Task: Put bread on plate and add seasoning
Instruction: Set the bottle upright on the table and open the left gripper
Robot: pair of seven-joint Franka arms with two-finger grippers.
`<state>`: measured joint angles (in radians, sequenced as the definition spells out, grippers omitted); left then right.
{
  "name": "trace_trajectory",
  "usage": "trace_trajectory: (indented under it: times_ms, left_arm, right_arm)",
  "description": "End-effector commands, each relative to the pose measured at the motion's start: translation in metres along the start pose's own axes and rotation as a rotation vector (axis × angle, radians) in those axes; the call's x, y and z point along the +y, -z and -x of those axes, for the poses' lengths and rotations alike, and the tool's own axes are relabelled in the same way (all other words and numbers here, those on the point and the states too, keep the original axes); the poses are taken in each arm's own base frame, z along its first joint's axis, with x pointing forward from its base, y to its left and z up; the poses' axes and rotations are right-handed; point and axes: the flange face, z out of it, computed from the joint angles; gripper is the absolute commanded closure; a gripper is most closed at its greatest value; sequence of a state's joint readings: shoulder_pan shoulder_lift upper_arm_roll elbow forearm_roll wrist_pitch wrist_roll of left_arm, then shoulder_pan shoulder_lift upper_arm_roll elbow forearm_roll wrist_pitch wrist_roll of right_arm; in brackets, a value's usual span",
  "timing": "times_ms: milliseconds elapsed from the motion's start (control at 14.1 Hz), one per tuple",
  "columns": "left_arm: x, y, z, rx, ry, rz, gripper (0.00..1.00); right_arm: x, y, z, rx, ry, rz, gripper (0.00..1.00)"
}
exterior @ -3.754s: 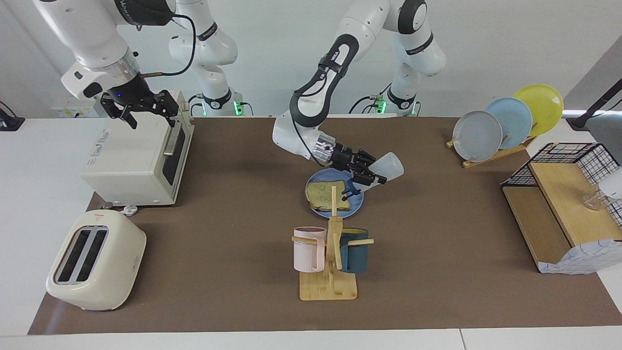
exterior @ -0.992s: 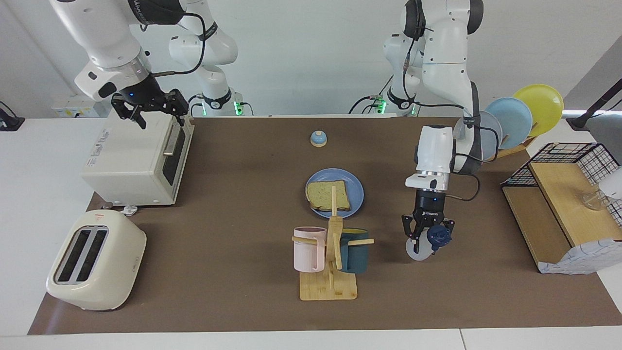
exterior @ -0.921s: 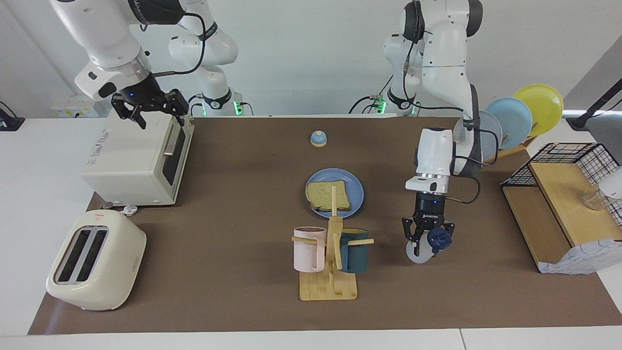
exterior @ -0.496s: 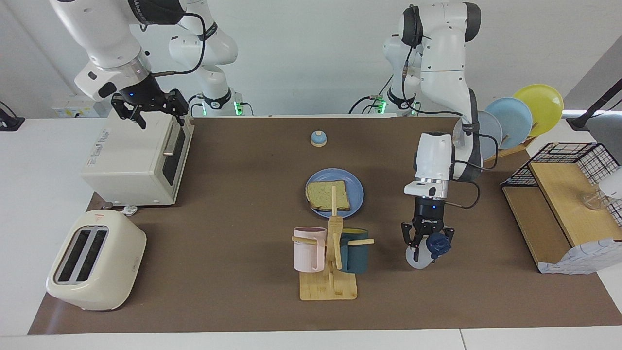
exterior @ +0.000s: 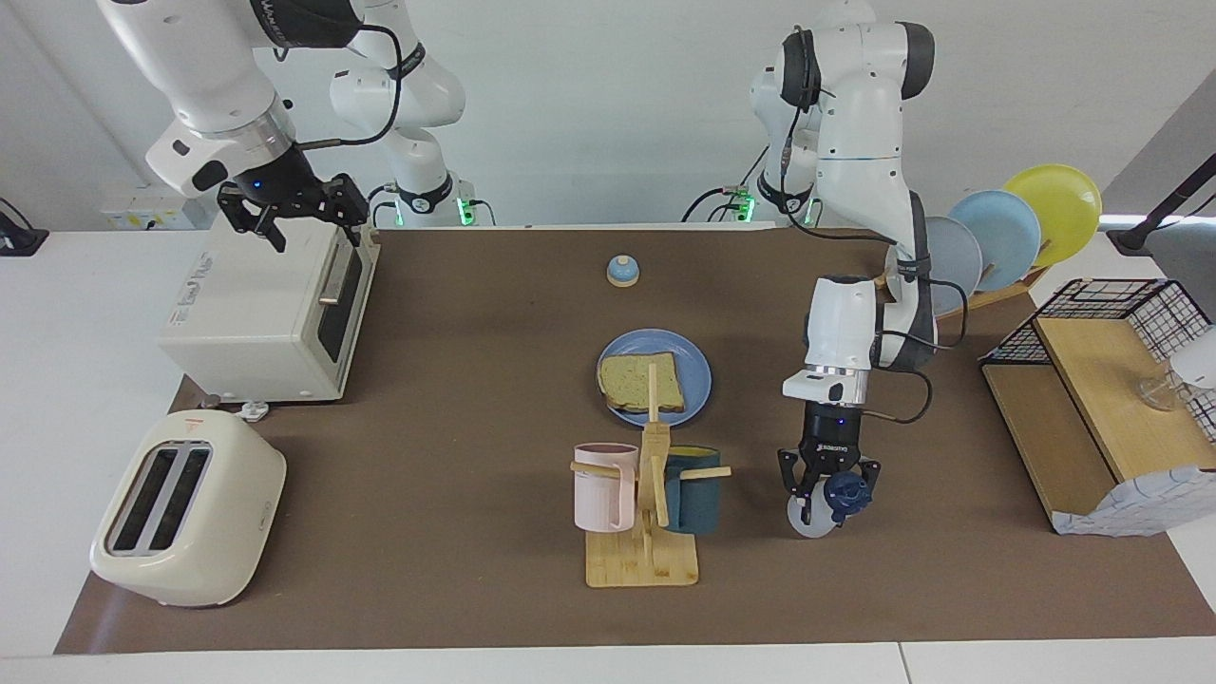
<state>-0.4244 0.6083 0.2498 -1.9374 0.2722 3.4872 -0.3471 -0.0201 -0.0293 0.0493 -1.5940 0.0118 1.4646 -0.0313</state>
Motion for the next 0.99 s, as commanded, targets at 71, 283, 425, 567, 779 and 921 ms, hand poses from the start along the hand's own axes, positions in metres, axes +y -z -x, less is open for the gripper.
trace_trajectory:
  times_ms: [71,283,425,567,779,921]
  left_arm:
    - [-0.003,-0.002,0.003,0.007,-0.023,0.005,0.68]
    - [-0.005,-0.001,0.005,0.002,-0.033,0.004,0.10]
    - [-0.010,-0.001,0.008,-0.004,-0.031,-0.003,0.00]
    - [-0.010,-0.001,0.014,-0.015,-0.033,-0.003,0.00]
    - [-0.011,0.001,0.019,-0.026,-0.029,-0.004,0.00]
    - [-0.010,0.004,0.024,-0.036,-0.028,-0.002,0.00]
  right_arm:
    - [0.000,0.000,0.007,0.005,0.009,0.007,0.00]
    - [-0.001,0.000,0.006,0.006,0.011,0.007,0.00]
    - [-0.001,0.000,0.006,0.008,0.011,0.009,0.00]
    - [-0.003,0.001,0.005,0.015,0.016,0.015,0.00]
    - [-0.010,0.001,0.004,0.021,0.016,0.020,0.00]
    - [-0.008,0.002,0.002,0.037,0.001,0.020,0.00]
